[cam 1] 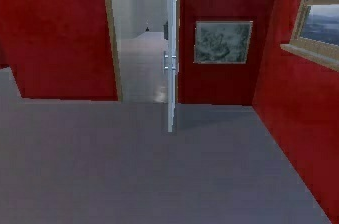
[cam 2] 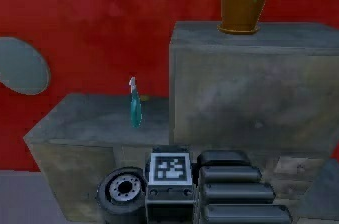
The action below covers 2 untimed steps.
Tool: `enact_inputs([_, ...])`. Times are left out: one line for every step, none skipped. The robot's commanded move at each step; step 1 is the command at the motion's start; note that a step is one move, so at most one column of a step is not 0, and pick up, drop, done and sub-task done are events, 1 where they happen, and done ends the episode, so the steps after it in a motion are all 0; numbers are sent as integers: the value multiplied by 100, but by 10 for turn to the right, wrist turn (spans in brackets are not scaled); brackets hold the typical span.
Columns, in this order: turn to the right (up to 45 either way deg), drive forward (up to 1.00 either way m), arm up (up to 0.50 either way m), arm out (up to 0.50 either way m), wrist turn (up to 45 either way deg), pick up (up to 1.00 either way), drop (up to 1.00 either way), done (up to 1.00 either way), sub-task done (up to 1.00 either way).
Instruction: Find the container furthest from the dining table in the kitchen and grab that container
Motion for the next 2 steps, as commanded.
enact_inputs([0, 0, 0, 48, 0, 0, 0, 0, 0])
enact_inputs([0, 0, 0, 0, 450, 0, 0, 0, 0])
